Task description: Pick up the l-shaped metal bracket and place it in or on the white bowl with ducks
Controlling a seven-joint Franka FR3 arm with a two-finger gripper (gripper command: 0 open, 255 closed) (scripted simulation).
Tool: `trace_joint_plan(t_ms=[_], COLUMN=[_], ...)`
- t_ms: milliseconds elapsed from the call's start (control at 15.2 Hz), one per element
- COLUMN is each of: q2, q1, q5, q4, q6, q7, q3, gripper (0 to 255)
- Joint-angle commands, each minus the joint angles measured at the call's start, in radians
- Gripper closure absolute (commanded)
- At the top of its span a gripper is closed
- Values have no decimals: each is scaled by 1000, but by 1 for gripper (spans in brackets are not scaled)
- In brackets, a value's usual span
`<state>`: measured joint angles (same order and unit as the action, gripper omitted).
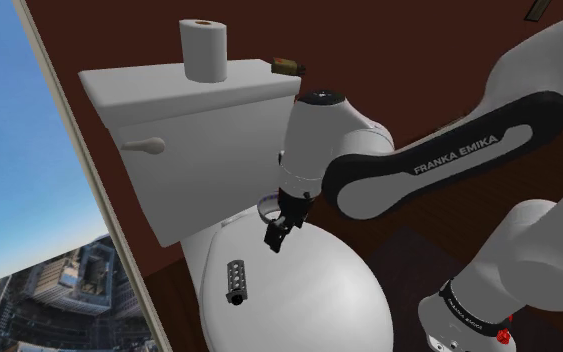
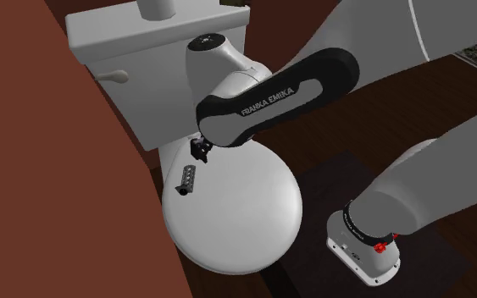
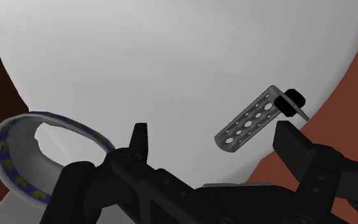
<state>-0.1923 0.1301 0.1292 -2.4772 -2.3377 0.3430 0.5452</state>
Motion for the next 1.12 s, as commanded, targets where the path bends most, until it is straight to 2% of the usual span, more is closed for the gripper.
trace_joint_plan(t_ms=[0, 330, 660, 726, 1056], q2=[79, 301, 517, 550, 608], q1=[-3, 22, 129, 151, 179], q5=[-52, -255, -453, -478, -531], q4=[33, 135, 272, 297, 301], q6=[-40, -115, -140, -140, -187], q7=[63, 260, 436, 458, 494], q3=[36, 78, 31, 19, -18], gripper=[0, 0, 0, 0, 0])
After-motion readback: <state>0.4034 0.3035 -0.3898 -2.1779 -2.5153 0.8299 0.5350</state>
